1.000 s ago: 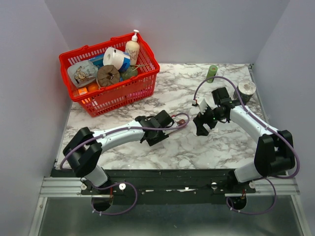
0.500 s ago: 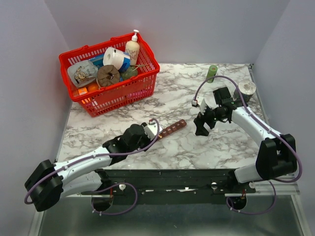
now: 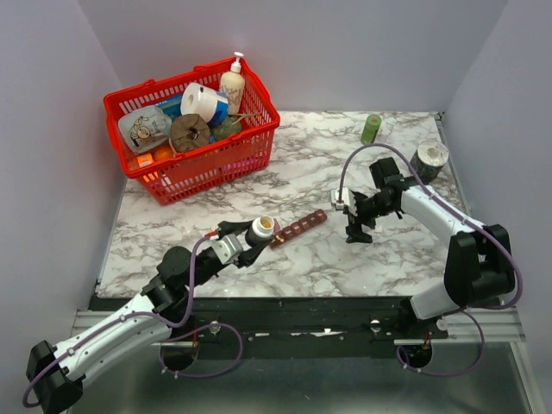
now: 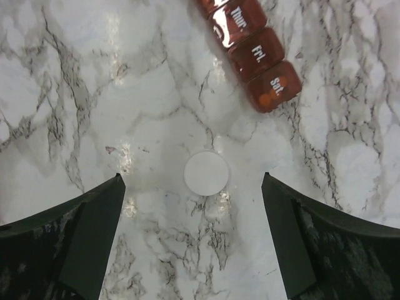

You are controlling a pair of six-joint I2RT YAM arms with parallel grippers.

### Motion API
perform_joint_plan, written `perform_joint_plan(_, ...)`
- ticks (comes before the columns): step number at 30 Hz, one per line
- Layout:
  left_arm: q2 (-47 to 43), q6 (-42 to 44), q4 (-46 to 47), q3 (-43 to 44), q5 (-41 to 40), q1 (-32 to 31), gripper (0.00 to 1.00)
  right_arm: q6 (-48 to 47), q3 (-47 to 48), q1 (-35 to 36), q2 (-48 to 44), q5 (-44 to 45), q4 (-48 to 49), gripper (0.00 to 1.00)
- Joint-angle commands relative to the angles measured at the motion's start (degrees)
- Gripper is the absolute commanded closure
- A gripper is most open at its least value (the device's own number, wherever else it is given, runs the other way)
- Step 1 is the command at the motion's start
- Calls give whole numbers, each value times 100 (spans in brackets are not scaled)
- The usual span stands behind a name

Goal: Sort the pills into containers

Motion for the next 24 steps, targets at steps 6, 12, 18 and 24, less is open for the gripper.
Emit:
perform_joint_plan(6, 87, 528, -490, 361, 1176, 41, 100, -775, -579, 322, 342, 1039, 860, 5)
perform_joint_plan(12, 219, 572, -710, 467, 1387, 41, 100, -591, -579, 516, 668, 1329, 1106, 11)
perform_joint_plan(18, 255, 572, -736, 494, 1405, 41, 100, -450, -360, 525, 914, 1399, 948, 20)
perform_joint_plan(24, 316, 563, -763, 538, 1423, 41, 100, -283, -149, 604, 1116, 1601, 720, 39)
